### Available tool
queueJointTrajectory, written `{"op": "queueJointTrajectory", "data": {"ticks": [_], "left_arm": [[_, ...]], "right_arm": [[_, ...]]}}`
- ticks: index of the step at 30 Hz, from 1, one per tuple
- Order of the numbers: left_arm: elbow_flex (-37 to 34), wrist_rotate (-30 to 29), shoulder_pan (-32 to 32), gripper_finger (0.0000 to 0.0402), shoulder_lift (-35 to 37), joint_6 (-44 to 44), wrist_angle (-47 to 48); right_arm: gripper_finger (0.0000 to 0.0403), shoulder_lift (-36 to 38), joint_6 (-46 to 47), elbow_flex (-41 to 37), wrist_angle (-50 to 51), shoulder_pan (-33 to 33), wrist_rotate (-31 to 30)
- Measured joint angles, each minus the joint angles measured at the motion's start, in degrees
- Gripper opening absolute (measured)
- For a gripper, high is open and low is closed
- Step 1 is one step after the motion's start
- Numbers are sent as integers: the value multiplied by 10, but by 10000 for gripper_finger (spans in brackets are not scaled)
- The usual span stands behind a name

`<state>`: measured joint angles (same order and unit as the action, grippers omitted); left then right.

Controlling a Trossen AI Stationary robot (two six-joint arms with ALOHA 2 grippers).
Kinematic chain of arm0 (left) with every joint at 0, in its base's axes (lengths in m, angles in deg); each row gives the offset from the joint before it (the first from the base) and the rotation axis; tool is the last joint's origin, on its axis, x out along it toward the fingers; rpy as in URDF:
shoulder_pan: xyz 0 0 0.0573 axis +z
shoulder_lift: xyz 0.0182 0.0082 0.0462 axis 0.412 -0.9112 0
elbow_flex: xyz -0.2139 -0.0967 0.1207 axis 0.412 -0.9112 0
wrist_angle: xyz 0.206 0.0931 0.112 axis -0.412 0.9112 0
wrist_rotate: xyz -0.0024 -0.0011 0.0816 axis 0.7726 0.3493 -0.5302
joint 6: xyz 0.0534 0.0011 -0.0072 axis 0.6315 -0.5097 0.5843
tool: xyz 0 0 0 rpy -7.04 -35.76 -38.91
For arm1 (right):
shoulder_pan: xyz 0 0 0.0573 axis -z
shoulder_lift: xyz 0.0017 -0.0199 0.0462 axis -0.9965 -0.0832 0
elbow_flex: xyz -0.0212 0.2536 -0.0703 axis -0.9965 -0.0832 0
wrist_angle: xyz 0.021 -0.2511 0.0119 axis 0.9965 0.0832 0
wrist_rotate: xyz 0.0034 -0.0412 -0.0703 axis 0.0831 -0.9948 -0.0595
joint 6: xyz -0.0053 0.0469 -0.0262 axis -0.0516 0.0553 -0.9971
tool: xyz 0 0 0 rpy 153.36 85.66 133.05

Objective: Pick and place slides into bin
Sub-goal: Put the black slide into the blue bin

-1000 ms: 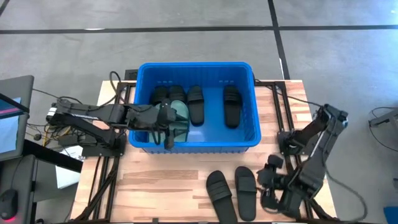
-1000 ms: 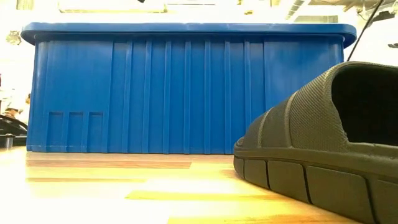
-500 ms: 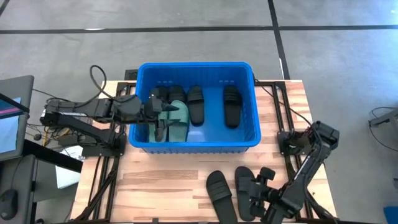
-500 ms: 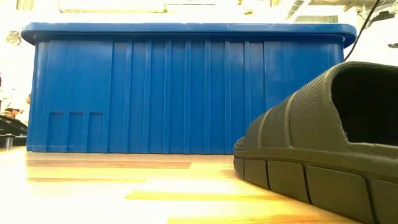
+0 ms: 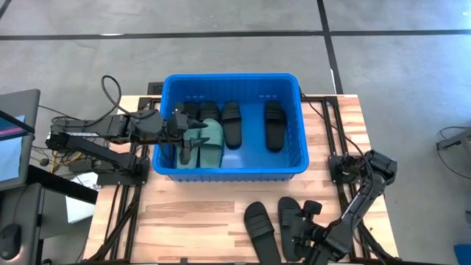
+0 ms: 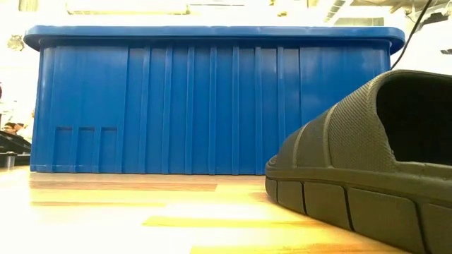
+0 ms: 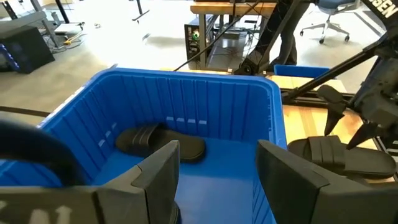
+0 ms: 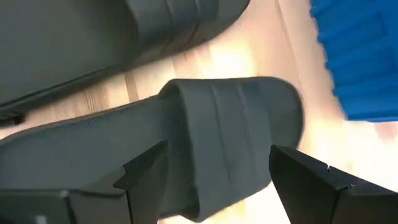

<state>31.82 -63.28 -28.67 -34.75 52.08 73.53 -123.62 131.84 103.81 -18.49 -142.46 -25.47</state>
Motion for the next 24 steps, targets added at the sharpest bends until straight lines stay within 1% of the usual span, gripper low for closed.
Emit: {"op": "queueJointTrajectory", "data": {"ticks": [7, 15, 19, 21, 24], "left_arm": [[0, -1, 0, 199, 0, 0, -1], [0, -1, 0, 199, 0, -2, -2], [0, -1, 0, 199, 0, -4, -7], [0, -1, 0, 199, 0, -5, -9], [0, -1, 0, 199, 0, -10, -9]], "right_arm": [[260, -23, -30, -2, 5, 4, 6], [260, -47, -10, -1, 11, 5, 11], [258, -47, -6, -2, 12, 12, 9], [247, -47, -6, -2, 13, 16, 7], [207, -47, -7, -2, 14, 18, 6]]}}
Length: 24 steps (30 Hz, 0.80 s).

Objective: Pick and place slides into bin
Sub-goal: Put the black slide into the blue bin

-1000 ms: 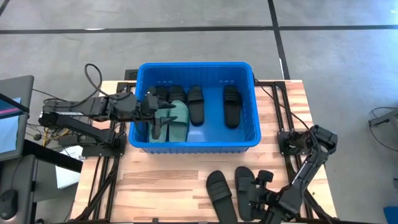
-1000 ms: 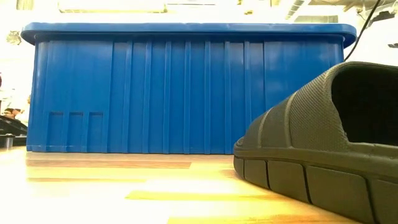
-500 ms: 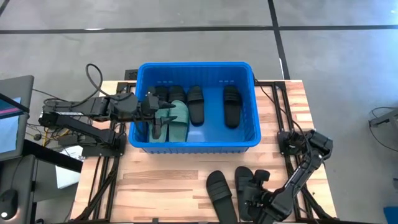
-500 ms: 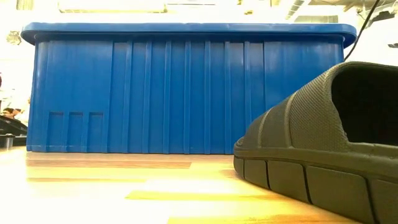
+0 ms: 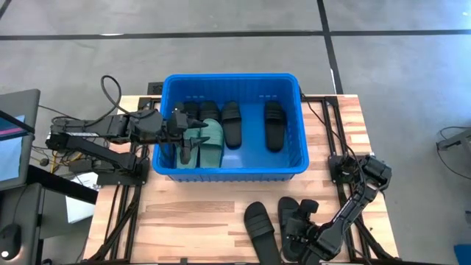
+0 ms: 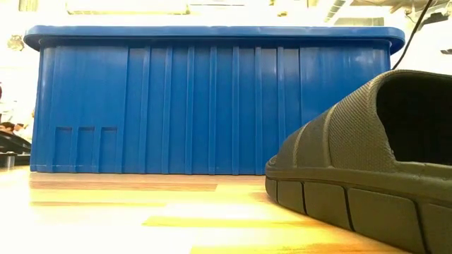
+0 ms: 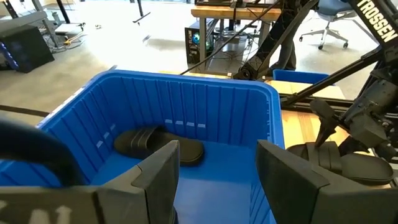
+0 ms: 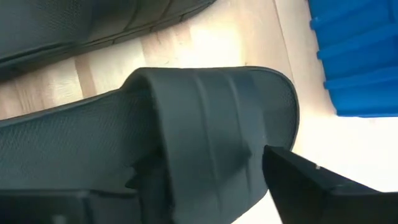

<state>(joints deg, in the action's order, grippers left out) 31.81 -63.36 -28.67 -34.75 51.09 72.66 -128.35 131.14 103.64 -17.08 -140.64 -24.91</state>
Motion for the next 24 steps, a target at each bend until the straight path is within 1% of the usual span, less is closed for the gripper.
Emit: {"op": "queueJointTrajectory", "data": {"ticks": [4, 8, 9, 16, 24], "left_arm": [[0, 0, 0, 199, 0, -1, 1], [0, 0, 0, 199, 0, -4, 2], [0, 0, 0, 199, 0, -4, 2], [0, 0, 0, 199, 0, -6, 3], [0, -3, 0, 199, 0, 12, 2]], "right_arm": [[126, 0, -3, -8, -11, -1, -4], [33, 0, -3, -9, -10, 0, -3], [18, 1, -4, -9, -10, 0, -4], [6, 5, 30, -1, 20, -3, 2], [4, 22, 54, 64, 111, -11, 8]]}}
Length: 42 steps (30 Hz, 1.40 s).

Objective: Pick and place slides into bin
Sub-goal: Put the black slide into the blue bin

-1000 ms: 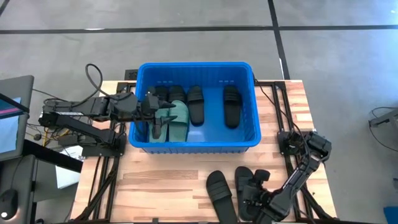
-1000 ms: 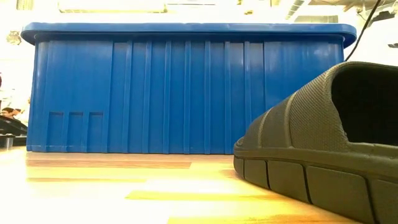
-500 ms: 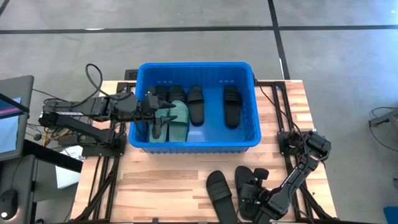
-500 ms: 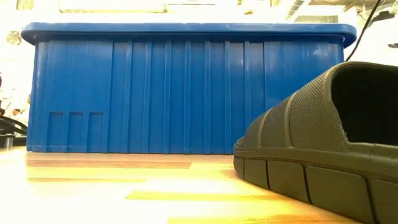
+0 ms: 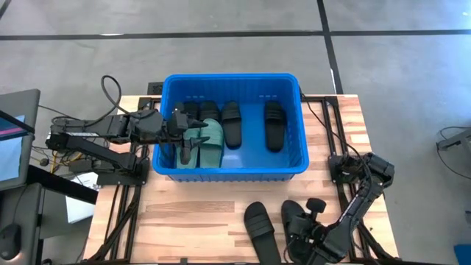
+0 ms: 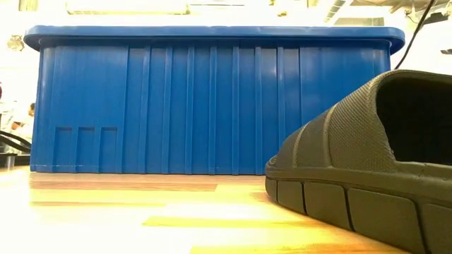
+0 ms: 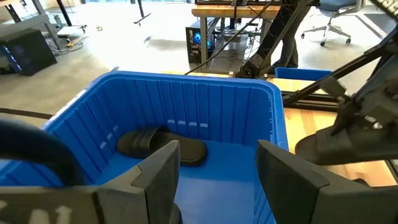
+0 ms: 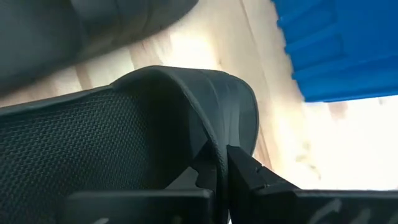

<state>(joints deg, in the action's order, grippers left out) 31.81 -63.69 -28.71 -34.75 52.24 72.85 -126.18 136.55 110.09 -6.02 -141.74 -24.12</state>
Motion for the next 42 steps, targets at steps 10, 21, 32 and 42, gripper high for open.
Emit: {"op": "queueJointTrajectory", "data": {"ticks": [10, 21, 32, 42], "left_arm": [[0, -1, 0, 199, 0, 4, 0], [0, -1, 0, 199, 0, 14, -1], [0, -1, 0, 199, 0, 19, 1], [0, -1, 0, 199, 0, 23, 3]], "right_arm": [[2, 42, 18, 118, 86, -12, -4], [1, 112, -5, 226, 107, 10, -117], [0, 156, -246, 271, 107, 141, -200], [0, 155, -507, 258, 97, 339, -155]]}}
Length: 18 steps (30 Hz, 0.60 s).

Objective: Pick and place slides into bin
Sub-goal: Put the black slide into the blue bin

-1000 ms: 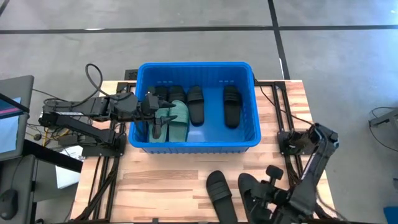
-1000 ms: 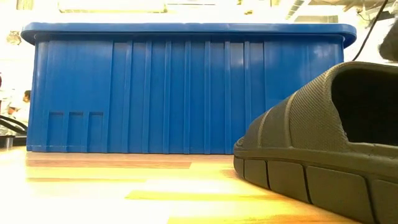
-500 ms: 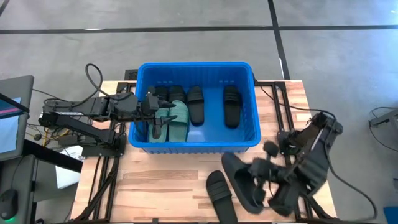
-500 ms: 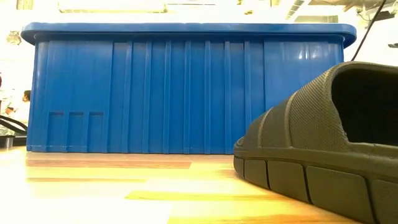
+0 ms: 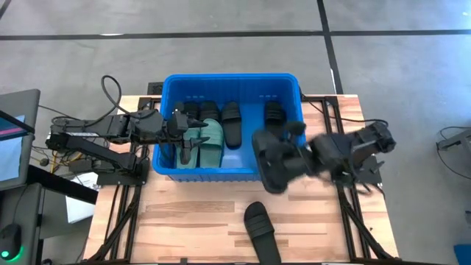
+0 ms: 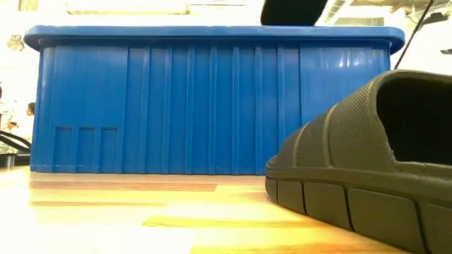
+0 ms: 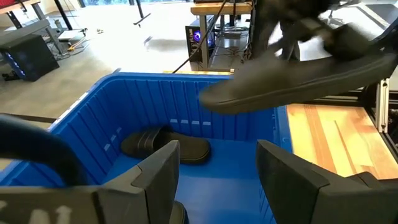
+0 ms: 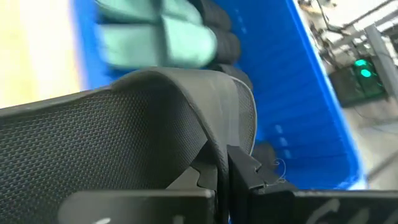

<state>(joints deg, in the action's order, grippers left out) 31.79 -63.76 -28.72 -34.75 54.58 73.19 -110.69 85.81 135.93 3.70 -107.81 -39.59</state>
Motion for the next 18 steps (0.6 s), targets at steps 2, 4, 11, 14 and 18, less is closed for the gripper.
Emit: {"op": "queueJointTrajectory", "data": {"ticks": [2, 4, 11, 14, 18], "left_arm": [[0, 0, 0, 199, 0, 2, 0], [0, 0, 0, 199, 0, 7, -1], [0, 0, 0, 199, 0, 20, -13], [0, 0, 0, 199, 0, 26, -13], [0, -23, 1, 199, 0, 27, -15]], "right_arm": [[0, 0, -46, -11, -24, 41, 13], [0, 0, -96, -22, -51, 83, 38], [0, -1, -263, -84, -177, 222, 146], [0, 0, -319, -116, -232, 277, 179], [0, -1, -391, -160, -303, 345, 228]]}}
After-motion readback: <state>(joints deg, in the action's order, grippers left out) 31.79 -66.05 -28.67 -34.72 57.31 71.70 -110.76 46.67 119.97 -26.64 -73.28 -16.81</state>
